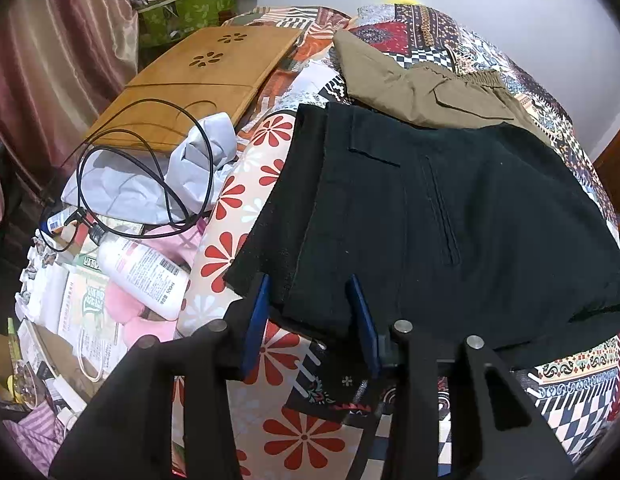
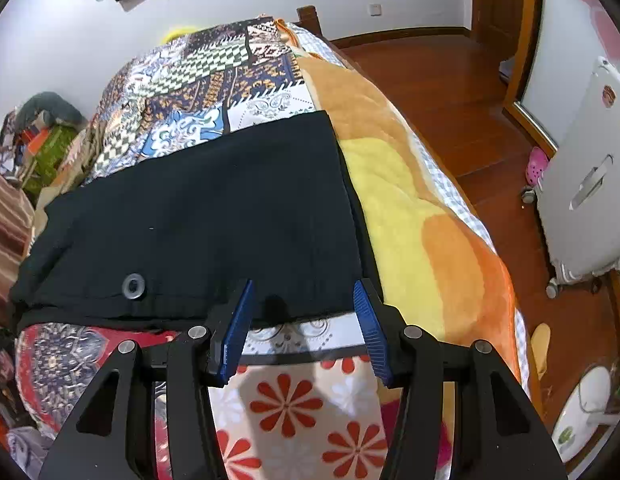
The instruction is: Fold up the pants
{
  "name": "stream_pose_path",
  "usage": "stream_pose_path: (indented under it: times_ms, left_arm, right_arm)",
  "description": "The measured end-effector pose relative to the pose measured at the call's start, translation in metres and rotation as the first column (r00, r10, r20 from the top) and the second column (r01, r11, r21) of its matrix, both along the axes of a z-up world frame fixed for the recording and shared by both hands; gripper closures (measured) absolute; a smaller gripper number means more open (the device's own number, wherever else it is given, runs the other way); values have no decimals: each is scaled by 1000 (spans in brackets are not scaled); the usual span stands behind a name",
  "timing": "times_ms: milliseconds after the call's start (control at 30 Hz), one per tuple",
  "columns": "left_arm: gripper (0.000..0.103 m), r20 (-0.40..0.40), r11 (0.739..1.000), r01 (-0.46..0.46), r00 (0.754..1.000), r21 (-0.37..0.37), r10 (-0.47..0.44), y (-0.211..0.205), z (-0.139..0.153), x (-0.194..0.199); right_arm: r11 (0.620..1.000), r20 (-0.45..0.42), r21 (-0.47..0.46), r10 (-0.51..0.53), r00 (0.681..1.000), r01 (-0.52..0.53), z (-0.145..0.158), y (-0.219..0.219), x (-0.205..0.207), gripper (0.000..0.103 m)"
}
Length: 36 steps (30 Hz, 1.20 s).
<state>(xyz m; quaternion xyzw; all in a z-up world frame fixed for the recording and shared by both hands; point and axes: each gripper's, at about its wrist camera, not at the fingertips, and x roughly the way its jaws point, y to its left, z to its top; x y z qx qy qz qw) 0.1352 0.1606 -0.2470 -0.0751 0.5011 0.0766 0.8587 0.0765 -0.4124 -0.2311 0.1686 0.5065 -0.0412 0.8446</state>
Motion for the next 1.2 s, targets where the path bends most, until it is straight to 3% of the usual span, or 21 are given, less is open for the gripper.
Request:
stream_pose_path:
  times_ms: [233,400,467,533,667,800,867,1033,1200]
  left_arm:
    - [66,4,998,25,1000,56,-25,-8,6,0]
    - [66,8,999,18,1000,50,-19,-7,8,1]
    - [67,9,998,19,1000,56,-19,-8,8,1]
    - [69,12,998,26,1000,64,-27,-9,10,0]
    - [73,43,998,32,999,47,-34,-11,21,-1]
    - [76,74,997,46,996,69,-51,-14,34,-1]
    - [77,91,994,46,994,103,-56,-16,42,-1]
    - [78,143,993,37,988,108,-53,-11,62,-4]
    - [78,97,992,43,994,116,-55,-10,48,-7]
  right_arm:
    - [999,-10,-15,-46,999,46,-19,-9,8,56]
    - [999,-8,11,-50,999,50,-20,-12,9,57]
    - [999,12,20,-38,999,37,-18,-9,7,76]
    - [1000,22,7,-21,1000,21,-15,-5,8,84]
    - [996,30,-80,40,999,-38,-6,8,10,91]
    - [992,80,-119,45,996,-35,10,5,10,92]
    - [992,89,-119,43,995,-33,14,0,12,92]
    - [985,86,-163,65,994,-50,17,1,16,92]
    - [986,81,-165,46,996,-32,13,1,15,92]
